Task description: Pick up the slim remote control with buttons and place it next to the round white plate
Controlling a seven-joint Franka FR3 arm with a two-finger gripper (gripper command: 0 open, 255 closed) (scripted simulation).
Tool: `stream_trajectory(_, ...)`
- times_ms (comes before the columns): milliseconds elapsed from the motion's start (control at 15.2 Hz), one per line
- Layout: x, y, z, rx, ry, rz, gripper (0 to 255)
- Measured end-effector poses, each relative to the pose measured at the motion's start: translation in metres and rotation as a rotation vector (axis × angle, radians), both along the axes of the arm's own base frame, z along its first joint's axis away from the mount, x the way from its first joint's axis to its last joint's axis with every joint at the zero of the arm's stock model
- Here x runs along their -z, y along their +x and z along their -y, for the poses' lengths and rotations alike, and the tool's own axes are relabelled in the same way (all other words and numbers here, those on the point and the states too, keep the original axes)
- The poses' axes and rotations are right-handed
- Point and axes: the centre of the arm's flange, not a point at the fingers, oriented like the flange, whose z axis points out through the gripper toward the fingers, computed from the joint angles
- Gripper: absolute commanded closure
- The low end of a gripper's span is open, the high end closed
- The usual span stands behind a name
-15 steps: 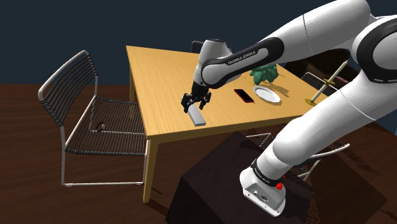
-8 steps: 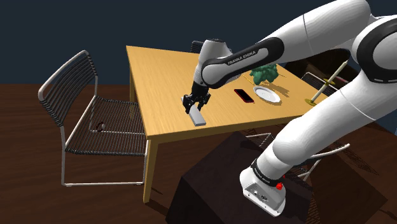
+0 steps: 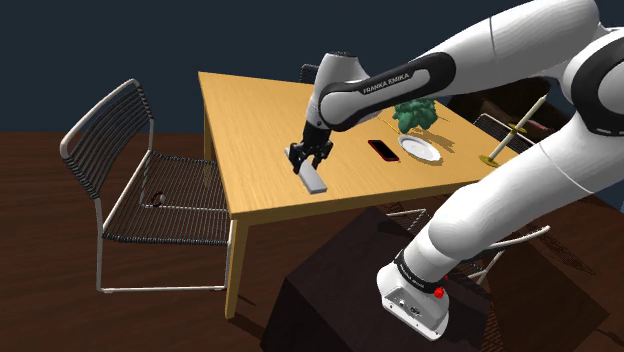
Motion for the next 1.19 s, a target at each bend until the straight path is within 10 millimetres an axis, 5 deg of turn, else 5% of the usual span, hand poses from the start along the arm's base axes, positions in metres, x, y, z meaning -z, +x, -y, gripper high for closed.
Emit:
stream_trajectory(792,-0.063,0.0,0.0,0.0,0.0,0.0,255)
stream_trajectory(1188,-0.066,0.013,0.064,0.001,0.0,-0.001,255)
